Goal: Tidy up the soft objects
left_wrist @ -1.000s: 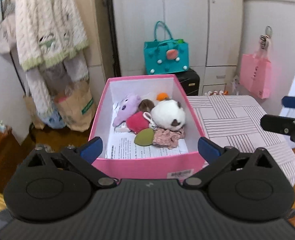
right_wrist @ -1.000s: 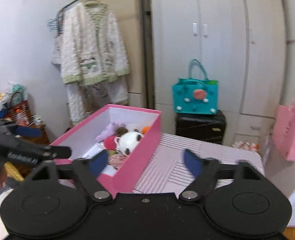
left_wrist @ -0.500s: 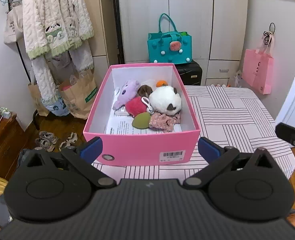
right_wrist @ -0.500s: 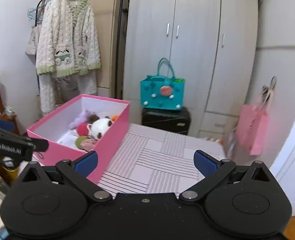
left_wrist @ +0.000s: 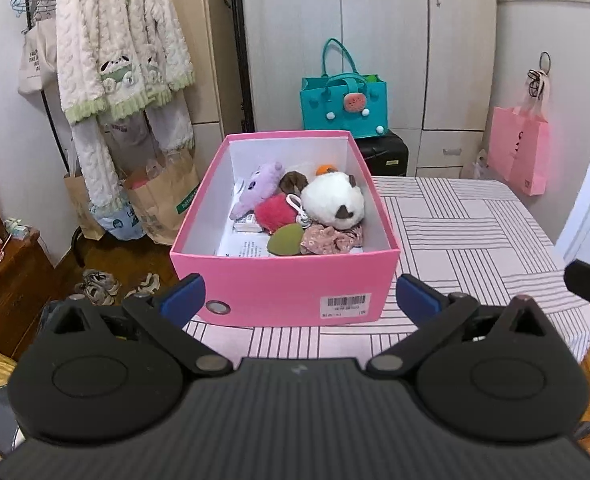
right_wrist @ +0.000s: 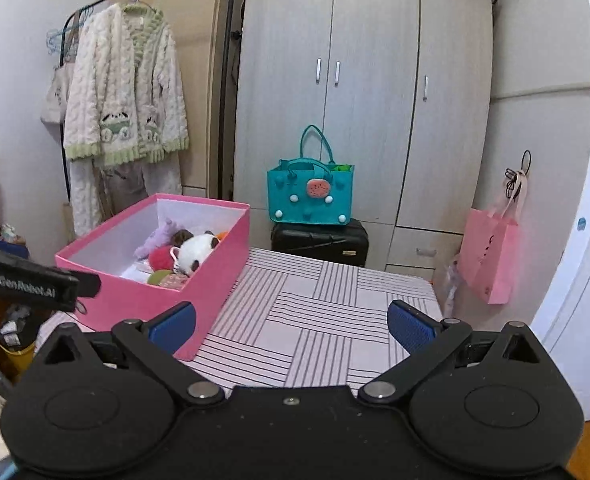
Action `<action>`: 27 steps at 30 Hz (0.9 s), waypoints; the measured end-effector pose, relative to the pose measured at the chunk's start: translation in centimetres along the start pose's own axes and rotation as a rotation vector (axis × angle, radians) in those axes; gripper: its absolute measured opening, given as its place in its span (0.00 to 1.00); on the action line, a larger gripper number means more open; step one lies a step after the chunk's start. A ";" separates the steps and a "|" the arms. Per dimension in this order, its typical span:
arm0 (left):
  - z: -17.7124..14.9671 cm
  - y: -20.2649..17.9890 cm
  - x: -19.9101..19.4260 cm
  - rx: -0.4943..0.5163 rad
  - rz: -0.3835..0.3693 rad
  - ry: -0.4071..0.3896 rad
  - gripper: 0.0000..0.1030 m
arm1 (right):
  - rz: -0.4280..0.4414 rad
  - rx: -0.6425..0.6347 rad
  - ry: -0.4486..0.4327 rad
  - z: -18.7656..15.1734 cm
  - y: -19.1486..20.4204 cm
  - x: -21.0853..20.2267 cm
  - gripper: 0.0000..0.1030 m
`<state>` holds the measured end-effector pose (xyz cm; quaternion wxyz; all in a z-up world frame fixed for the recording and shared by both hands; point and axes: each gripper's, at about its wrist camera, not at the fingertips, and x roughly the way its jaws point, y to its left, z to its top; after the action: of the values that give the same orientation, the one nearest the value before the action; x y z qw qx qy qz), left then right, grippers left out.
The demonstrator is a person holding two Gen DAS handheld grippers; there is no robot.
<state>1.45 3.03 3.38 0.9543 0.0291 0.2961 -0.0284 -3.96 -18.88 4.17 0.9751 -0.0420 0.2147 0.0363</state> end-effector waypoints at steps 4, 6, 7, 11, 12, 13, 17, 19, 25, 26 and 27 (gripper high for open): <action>-0.5 -0.4 -0.3 0.021 -0.007 -0.003 1.00 | -0.018 -0.018 -0.012 -0.6 0.2 0.3 1.00; -0.6 -0.5 -0.3 0.021 -0.007 -0.005 1.00 | -0.053 -0.030 -0.011 -0.8 0.2 0.7 1.00; -0.8 -0.7 -0.2 0.025 -0.011 -0.007 1.00 | -0.064 -0.027 -0.013 -0.9 0.2 0.7 1.00; -1.3 -1.0 0.6 0.019 -0.051 0.009 1.00 | -0.038 0.000 -0.013 -1.3 -0.1 0.6 1.00; -1.4 -1.1 0.7 0.014 -0.054 0.010 1.00 | -0.037 0.003 -0.012 -1.3 -0.1 0.6 1.00; -1.5 -1.2 0.9 0.015 -0.052 0.009 1.00 | -0.039 0.006 -0.009 -1.4 -0.2 0.6 1.00; -1.8 -1.4 1.0 0.029 -0.046 -0.005 1.00 | -0.043 0.023 0.008 -1.7 -0.7 0.9 1.00; -2.0 -1.7 0.9 0.030 -0.052 -0.013 1.00 | -0.041 0.044 0.014 -2.0 -0.9 0.9 1.00; -2.1 -2.0 0.5 0.042 -0.054 -0.047 1.00 | -0.068 0.070 0.010 -2.8 -1.2 0.6 1.00; -2.2 -2.1 0.4 0.044 -0.051 -0.054 1.00 | -0.075 0.071 0.005 -2.8 -1.3 0.5 1.00; -2.3 -2.1 0.3 0.046 -0.046 -0.061 1.00 | -0.080 0.071 0.001 -2.8 -1.3 0.4 1.00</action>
<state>0.30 1.06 1.25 0.9610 0.0431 0.2669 -0.0581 -4.66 -20.39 1.60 0.9766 -0.0157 0.2143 -0.0105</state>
